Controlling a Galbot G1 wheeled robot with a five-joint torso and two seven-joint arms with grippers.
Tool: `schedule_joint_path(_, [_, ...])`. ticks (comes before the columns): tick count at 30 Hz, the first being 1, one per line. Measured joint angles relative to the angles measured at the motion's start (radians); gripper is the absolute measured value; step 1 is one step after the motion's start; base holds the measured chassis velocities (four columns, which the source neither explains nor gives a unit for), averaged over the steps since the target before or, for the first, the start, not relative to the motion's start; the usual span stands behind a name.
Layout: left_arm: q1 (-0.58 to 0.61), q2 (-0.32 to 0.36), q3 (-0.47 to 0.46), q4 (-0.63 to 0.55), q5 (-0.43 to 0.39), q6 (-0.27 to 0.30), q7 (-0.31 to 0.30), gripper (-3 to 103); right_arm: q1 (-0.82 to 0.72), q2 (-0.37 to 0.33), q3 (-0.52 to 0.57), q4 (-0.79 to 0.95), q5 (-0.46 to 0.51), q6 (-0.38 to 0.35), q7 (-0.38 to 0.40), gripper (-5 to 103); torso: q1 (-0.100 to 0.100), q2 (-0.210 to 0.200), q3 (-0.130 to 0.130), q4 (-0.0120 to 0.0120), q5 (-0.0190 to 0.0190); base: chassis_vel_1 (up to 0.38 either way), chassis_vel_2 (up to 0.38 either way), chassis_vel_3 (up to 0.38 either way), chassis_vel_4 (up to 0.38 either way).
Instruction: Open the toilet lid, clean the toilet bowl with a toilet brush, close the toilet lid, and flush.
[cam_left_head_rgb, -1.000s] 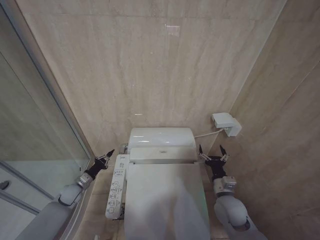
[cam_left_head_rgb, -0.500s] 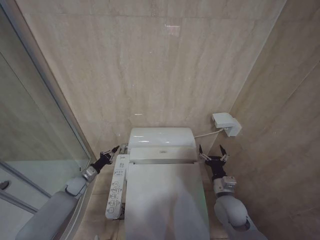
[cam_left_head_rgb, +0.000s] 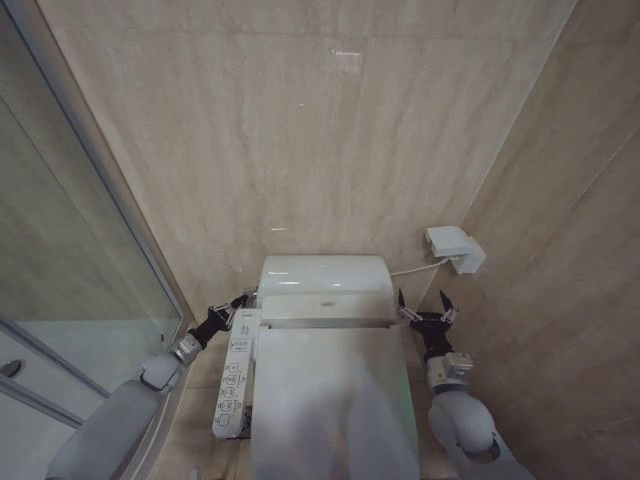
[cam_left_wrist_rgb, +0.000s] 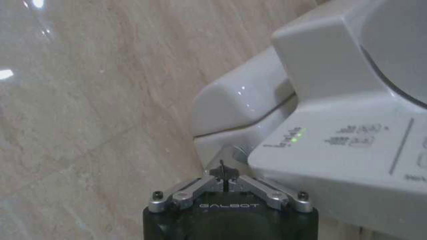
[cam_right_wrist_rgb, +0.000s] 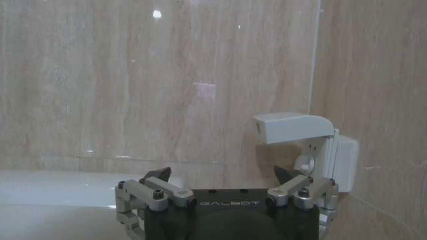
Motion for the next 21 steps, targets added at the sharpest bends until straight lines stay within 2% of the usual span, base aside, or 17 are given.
schedule_joint_path(9, [0.002,-0.022,0.007,0.018,0.008,-0.002,0.003,0,0.000,0.000,0.000,0.000,0.000,0.000,0.000,100,0.000,0.000,0.000,0.0008,-0.0004,0.000,0.000,0.000,0.000])
schedule_joint_path(21, [-0.026,-0.040,0.020,0.055,0.011,-0.004,0.007,0,0.000,0.000,0.000,0.000,0.000,0.000,0.000,100,0.000,0.000,0.000,0.0003,-0.0007,0.000,0.000,0.000,0.000])
